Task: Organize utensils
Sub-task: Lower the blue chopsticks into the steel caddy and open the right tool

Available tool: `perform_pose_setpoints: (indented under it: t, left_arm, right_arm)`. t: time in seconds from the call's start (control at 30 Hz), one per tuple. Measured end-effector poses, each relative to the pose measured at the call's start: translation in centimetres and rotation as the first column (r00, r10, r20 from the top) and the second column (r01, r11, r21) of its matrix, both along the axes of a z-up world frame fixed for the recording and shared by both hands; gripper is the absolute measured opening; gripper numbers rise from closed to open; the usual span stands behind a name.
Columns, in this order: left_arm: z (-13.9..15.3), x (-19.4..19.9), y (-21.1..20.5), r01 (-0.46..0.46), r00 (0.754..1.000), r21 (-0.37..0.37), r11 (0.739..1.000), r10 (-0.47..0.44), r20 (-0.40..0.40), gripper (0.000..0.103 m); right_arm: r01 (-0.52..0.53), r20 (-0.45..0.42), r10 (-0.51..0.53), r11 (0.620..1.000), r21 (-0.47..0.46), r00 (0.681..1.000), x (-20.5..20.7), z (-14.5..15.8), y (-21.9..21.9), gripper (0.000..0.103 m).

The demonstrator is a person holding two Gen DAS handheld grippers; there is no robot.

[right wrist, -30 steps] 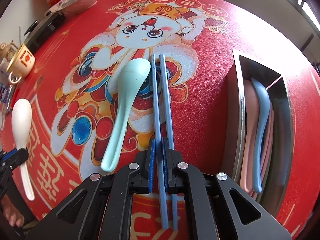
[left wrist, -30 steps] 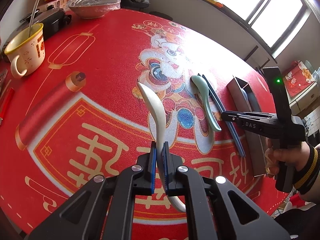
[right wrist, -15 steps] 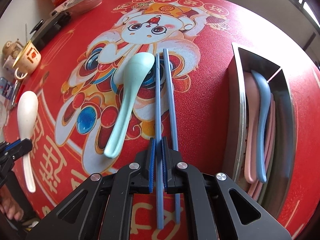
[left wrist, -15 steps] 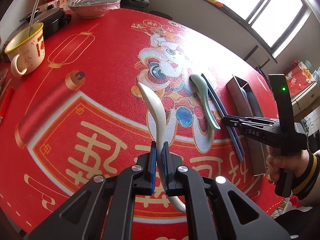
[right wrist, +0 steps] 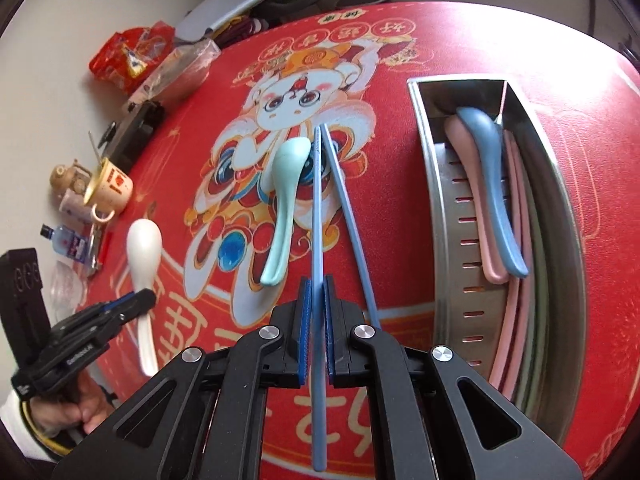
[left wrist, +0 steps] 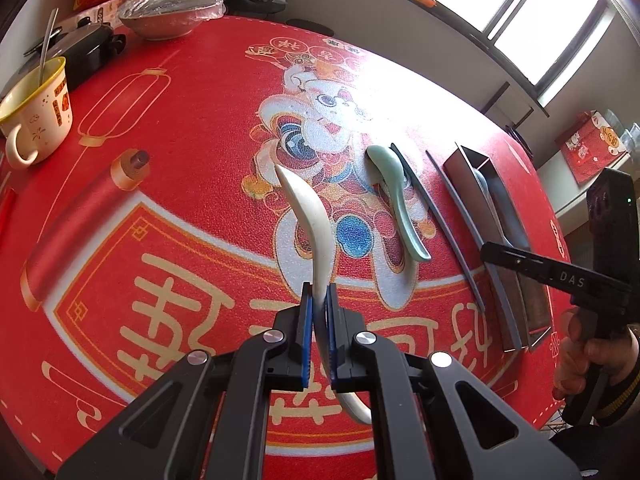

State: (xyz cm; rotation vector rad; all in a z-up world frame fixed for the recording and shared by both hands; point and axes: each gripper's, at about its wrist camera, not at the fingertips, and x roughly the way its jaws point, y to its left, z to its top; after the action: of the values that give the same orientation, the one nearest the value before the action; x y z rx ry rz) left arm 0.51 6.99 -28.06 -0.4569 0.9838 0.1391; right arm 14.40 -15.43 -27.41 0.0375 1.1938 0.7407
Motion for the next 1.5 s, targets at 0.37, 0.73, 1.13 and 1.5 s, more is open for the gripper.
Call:
perform_pose_setpoints:
  t: [0.37, 0.73, 1.13, 1.5]
  left_arm:
    - [-0.1, 1.9, -2.1, 0.063, 0.998, 0.002, 0.998, -0.063, 0.003, 0.006]
    - [-0.3, 2.8, -3.4, 0.090, 0.996, 0.003, 0.996, -0.090, -0.001, 0.006]
    - [0.0, 2.2, -3.0, 0.069, 0.998, 0.012, 0.998, -0.069, -0.003, 0.006]
    - [0.5, 2.7, -3.9, 0.094, 0.996, 0.030, 0.995, -0.094, 0.000, 0.006]
  right_arm:
    - [0.194, 0.140, -0.185, 0.980, -0.047, 0.973, 2.1, 2.0, -5.6, 0.006]
    - [0.267, 0.120, -0.249, 0.949, -0.165, 0.961, 3.0, -0.7, -8.3, 0.006]
    - [0.260, 0.091, -0.248, 0.951, -0.166, 0.964, 3.3, -1.6, -8.1, 0.007]
    - [0.244, 0.215, -0.209, 0.958, -0.150, 0.954, 2.0, 1.2, -7.7, 0.008]
